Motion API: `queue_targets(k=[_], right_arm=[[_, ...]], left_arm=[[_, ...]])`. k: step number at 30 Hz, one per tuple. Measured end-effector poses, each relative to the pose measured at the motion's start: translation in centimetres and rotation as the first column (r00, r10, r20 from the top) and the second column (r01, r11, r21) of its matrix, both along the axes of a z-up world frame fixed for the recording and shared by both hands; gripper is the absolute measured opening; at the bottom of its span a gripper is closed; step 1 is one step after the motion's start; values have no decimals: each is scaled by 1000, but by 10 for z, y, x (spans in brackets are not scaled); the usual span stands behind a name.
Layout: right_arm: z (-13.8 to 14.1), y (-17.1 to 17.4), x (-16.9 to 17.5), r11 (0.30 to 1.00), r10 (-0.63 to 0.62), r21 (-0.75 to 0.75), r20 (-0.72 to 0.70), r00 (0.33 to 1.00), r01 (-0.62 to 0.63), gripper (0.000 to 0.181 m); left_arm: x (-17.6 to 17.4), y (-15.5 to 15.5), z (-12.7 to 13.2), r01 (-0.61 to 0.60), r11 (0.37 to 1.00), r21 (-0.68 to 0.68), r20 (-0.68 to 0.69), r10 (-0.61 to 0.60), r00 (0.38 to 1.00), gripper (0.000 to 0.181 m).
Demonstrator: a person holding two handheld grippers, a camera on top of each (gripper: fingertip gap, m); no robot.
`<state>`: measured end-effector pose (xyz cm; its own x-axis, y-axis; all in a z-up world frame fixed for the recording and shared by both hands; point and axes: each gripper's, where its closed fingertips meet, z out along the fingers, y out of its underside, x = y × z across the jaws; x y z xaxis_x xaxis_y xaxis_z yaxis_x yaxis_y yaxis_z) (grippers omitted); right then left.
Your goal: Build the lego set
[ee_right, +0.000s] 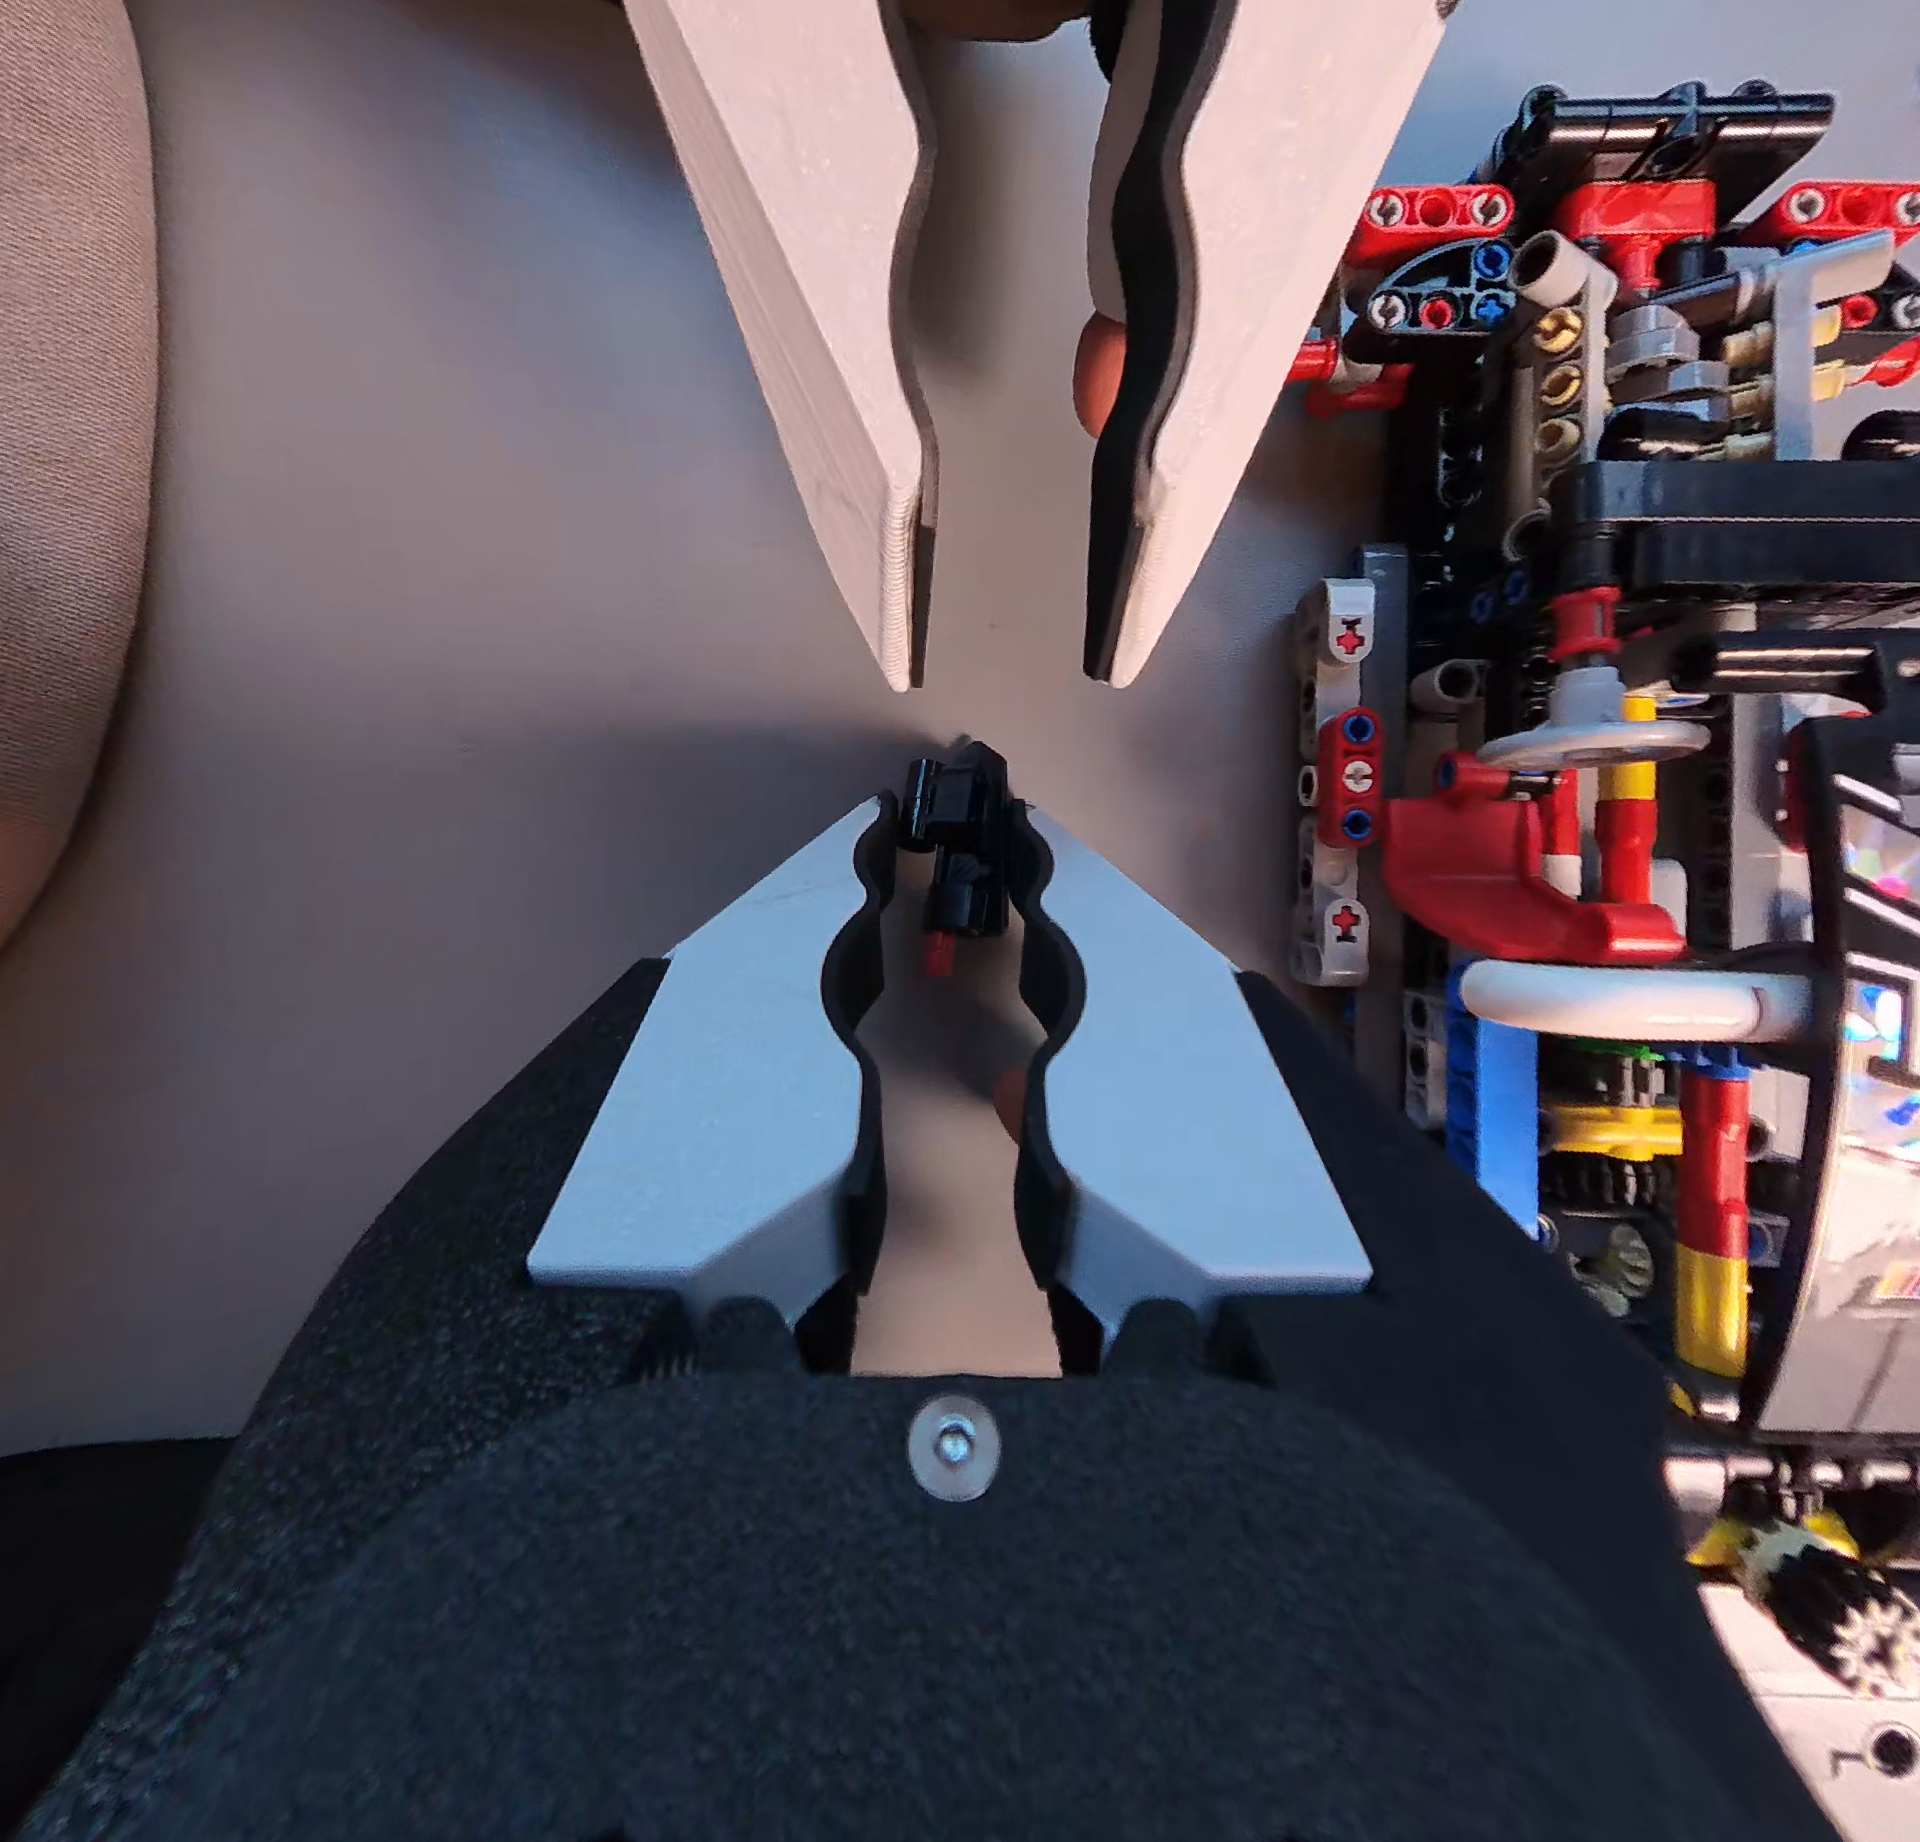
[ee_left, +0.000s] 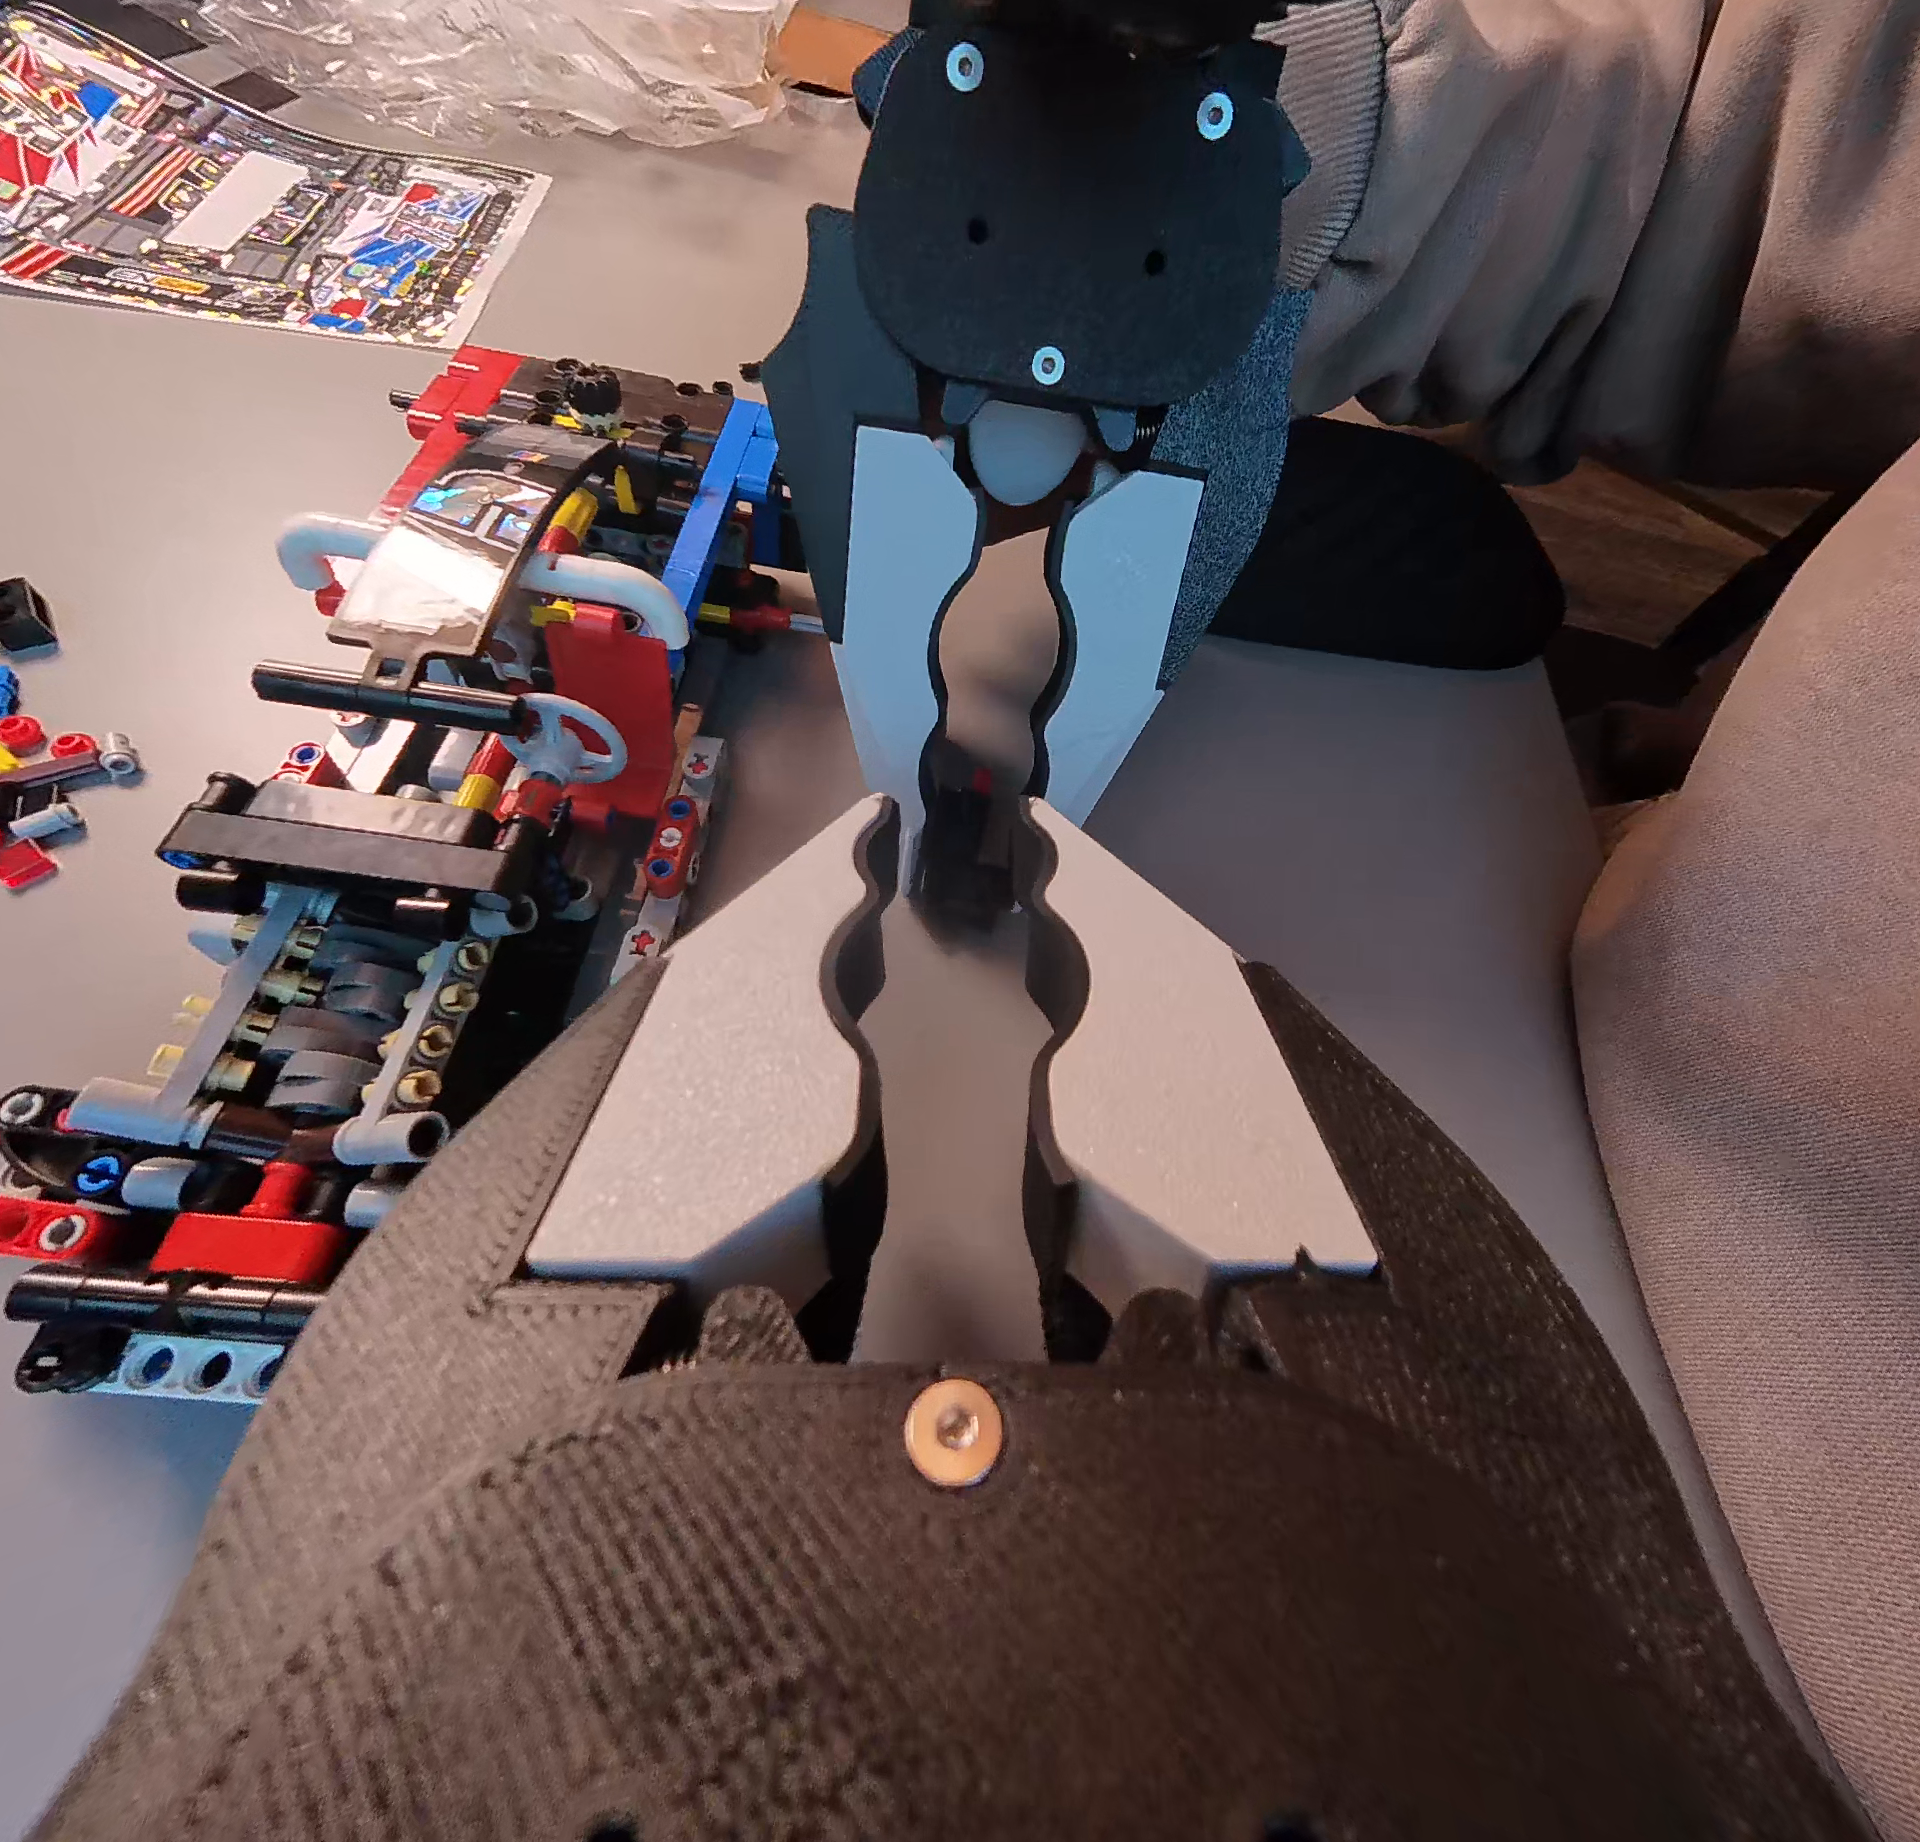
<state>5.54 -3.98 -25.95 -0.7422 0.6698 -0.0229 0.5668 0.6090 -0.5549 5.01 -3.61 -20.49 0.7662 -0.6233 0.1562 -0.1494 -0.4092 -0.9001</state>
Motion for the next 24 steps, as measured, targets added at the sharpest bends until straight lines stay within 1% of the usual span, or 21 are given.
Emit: queue_targets(k=[2,5,7,9,11,12,14,17,18,19,20,21,24], right_arm=[[0,2,-1,1000,-8,6,-13,1000,8,20],[1,3,-2,1000,-20,5,-28,999,20,26],[6,3,-4,1000,-31,-6,-54,998,31,28],[21,5,-7,998,-56,-32,-116,992,52,29],[47,11,-13,992,-111,-76,-215,970,97,29],[63,17,-16,986,-152,-108,-276,949,127,29],[101,31,-18,964,-248,-194,-414,876,182,28],[153,60,-8,907,-411,-343,-585,699,246,23],[165,73,-1,887,-456,-376,-630,629,267,17],[174,87,8,872,-489,-392,-672,557,293,0],[180,99,18,860,-510,-401,-701,498,315,0],[180,114,27,836,-545,-411,-704,456,364,0],[159,163,56,746,-624,-367,-677,389,556,0]], left_arm=[[0,0,0,-3,1000,2,-2,3,1000,20],[-2,2,0,-14,1000,0,3,14,1000,21],[-3,2,0,-22,1000,-1,10,22,1000,21],[-5,3,1,-31,1000,0,19,31,999,22],[-7,4,2,-40,999,2,28,40,999,22],[-7,4,3,-43,999,3,32,43,999,22],[-8,5,3,-50,999,3,36,50,998,22],[-10,6,4,-60,998,7,40,59,997,22],[-11,6,5,-66,998,14,43,65,997,23],[-11,7,7,-70,997,22,47,69,997,22],[-13,7,9,-78,996,33,53,76,996,21],[-15,8,12,-94,994,55,62,91,994,19],[-24,11,22,-145,984,104,93,135,986,18]])
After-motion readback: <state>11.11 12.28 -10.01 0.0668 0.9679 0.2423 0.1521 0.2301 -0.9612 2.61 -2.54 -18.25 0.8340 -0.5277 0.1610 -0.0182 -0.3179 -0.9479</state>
